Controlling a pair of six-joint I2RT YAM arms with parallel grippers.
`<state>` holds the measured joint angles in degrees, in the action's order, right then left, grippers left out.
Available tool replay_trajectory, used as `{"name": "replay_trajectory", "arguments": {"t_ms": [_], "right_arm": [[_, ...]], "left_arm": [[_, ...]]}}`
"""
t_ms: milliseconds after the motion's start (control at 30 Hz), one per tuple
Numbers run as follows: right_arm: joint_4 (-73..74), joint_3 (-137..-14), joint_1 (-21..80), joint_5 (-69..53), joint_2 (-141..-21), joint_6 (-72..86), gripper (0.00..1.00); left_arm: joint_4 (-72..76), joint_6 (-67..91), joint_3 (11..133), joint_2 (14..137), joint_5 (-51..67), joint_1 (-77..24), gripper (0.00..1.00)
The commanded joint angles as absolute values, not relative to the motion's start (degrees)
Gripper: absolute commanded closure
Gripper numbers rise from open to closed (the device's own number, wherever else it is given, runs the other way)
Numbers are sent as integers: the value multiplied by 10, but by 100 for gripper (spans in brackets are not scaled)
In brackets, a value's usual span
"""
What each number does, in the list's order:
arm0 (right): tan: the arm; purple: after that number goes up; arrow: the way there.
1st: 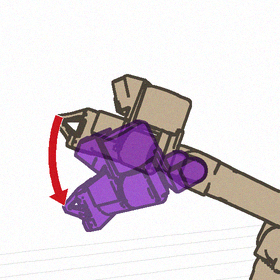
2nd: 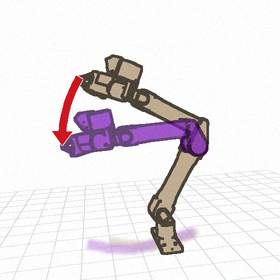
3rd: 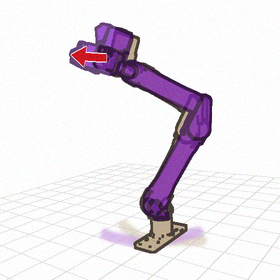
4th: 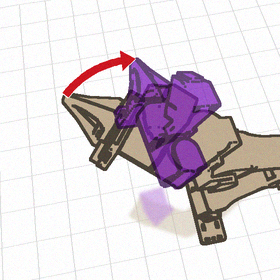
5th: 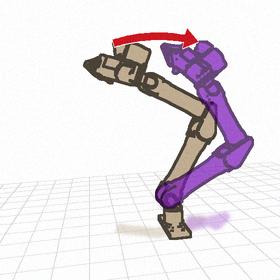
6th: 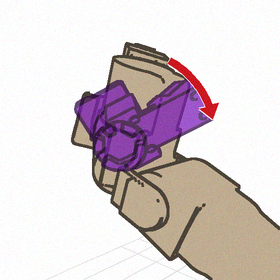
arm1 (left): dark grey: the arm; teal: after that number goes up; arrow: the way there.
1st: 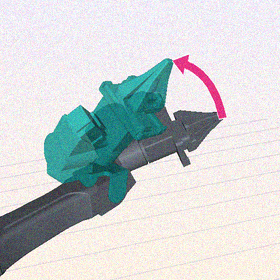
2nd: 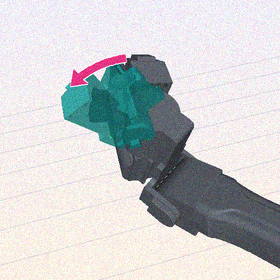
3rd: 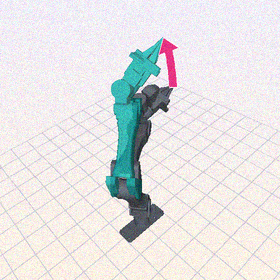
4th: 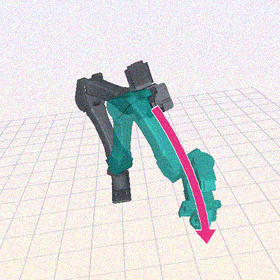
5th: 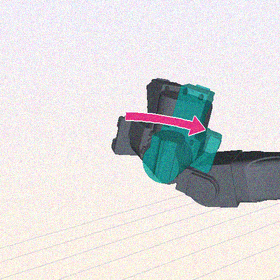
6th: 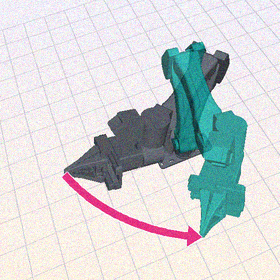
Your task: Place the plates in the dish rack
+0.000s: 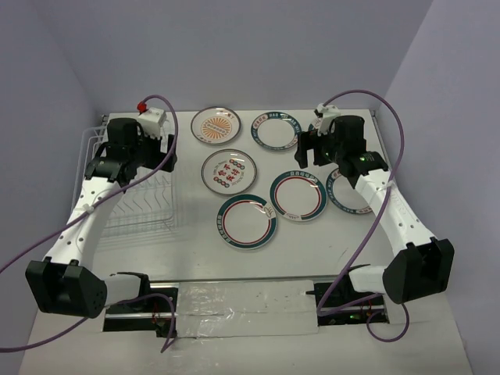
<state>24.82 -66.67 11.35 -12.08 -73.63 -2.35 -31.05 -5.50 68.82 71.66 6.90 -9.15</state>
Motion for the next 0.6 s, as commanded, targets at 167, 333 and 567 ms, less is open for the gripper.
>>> {"name": "replay_trajectory", "arguments": {"t_ms": [167, 333, 567], "right_arm": [[229, -678, 101, -134, -738, -12, 0], [229, -683, 99, -133, -754, -14, 0], [231, -689, 95, -132, -764, -15, 0]], "left_arm": [[-286, -78, 718, 746, -86, -148, 1], [-254, -54, 775, 804, -191, -194, 1], [-218, -105, 869, 925, -117, -215, 1]]}}
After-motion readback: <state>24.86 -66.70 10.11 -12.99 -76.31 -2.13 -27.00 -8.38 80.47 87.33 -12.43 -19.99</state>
